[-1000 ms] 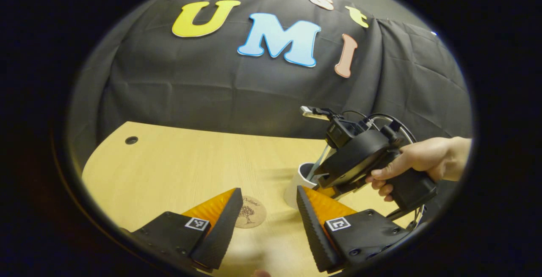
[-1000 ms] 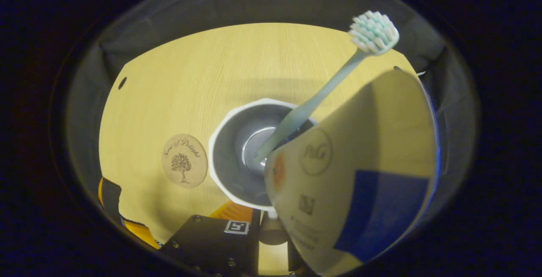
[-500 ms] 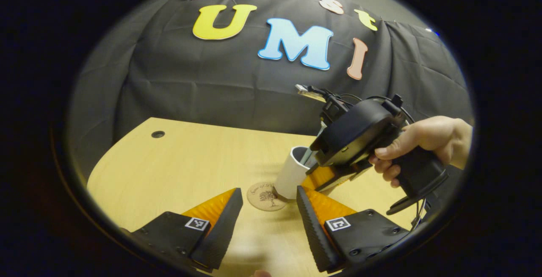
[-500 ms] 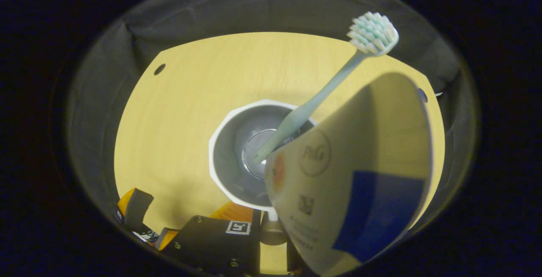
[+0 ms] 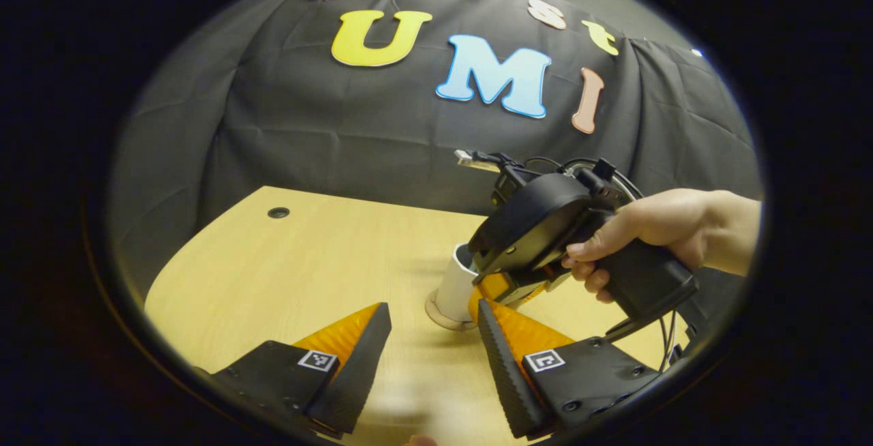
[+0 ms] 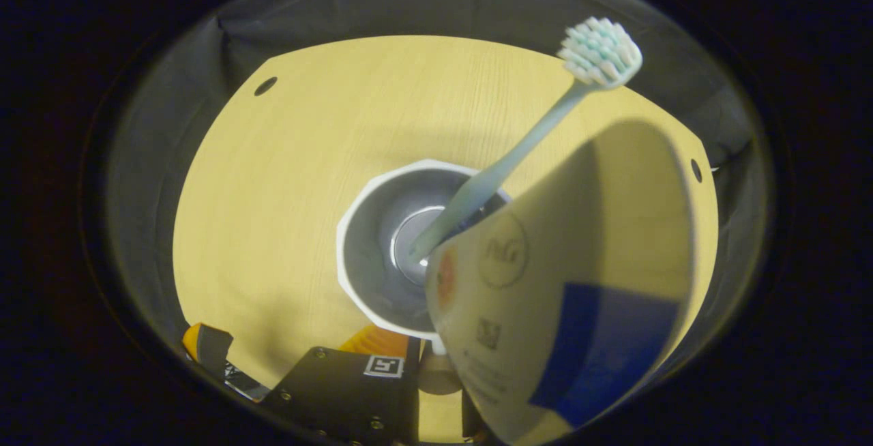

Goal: Put the toothbrush and toothpaste on the desktop into the cup, then pick up the cup and place it on the coaster on the desktop.

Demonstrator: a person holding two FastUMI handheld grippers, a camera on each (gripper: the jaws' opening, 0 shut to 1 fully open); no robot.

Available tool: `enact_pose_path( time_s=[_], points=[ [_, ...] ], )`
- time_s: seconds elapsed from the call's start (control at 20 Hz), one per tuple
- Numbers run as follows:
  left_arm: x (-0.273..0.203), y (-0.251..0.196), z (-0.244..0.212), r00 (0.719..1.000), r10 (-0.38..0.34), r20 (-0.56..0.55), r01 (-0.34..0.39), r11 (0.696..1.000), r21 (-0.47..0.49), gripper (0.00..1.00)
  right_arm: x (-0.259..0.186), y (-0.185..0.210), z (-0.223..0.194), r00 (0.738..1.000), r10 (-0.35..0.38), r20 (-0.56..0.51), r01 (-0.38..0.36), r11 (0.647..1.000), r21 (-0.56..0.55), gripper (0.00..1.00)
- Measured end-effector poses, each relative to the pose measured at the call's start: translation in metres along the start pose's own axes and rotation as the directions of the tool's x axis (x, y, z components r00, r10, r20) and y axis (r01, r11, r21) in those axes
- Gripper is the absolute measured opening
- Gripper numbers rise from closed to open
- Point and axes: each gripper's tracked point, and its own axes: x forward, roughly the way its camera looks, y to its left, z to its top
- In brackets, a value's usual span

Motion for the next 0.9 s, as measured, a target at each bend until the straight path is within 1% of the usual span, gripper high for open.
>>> enact_pose_path(
  time_s=[0.15,0.2,0.25,0.3,0.35,0.5,0.55,0.7,0.85,0.9],
  points=[
    [0.002,0.0,-0.003,1.0,0.002,-0.003,-0.002,1.0,-0.006,0.84,0.002,-0.004,0.002,1.0,-0.004,-0.012,0.004,1.0,0.011,0.21],
    [0.003,0.0,-0.003,1.0,0.006,-0.002,-0.006,1.0,-0.006,0.9,0.001,-0.005,0.0,1.0,-0.003,-0.014,0.003,1.0,0.01,0.22],
    [0.003,0.0,-0.002,1.0,0.007,-0.001,-0.007,1.0,-0.006,0.84,0.002,-0.006,0.001,1.0,-0.002,-0.014,0.002,1.0,0.008,0.22],
    [0.004,-0.001,-0.002,1.0,0.008,-0.001,-0.008,1.0,-0.006,0.9,0.0,-0.004,0.0,1.0,0.001,-0.014,0.0,1.0,0.006,0.22],
    [0.006,-0.002,-0.002,1.0,0.008,-0.002,-0.008,1.0,-0.005,0.84,-0.002,-0.005,0.001,1.0,0.005,-0.012,-0.005,1.0,0.007,0.24],
    [0.009,-0.003,-0.005,1.0,0.01,-0.002,-0.01,1.0,-0.007,0.84,-0.012,-0.01,0.0,1.0,0.021,-0.005,-0.021,1.0,0.01,0.25],
    [0.008,-0.003,-0.006,1.0,0.011,-0.002,-0.011,1.0,-0.007,0.84,-0.018,-0.014,-0.001,1.0,0.029,0.0,-0.029,0.999,0.014,0.28],
    [0.01,-0.008,-0.006,1.0,0.011,-0.005,-0.011,1.0,-0.003,0.84,-0.052,-0.021,-0.004,0.998,0.052,0.033,-0.053,0.998,0.021,0.47],
    [0.016,-0.013,0.0,1.0,0.008,0.001,-0.008,1.0,0.008,0.84,-0.09,-0.025,-0.002,0.994,0.07,0.078,-0.073,0.997,0.03,0.58],
    [0.018,-0.017,0.002,1.0,0.006,0.002,-0.006,1.0,0.014,0.84,-0.102,-0.026,-0.002,0.992,0.077,0.097,-0.08,0.996,0.033,0.58]
  ],
)
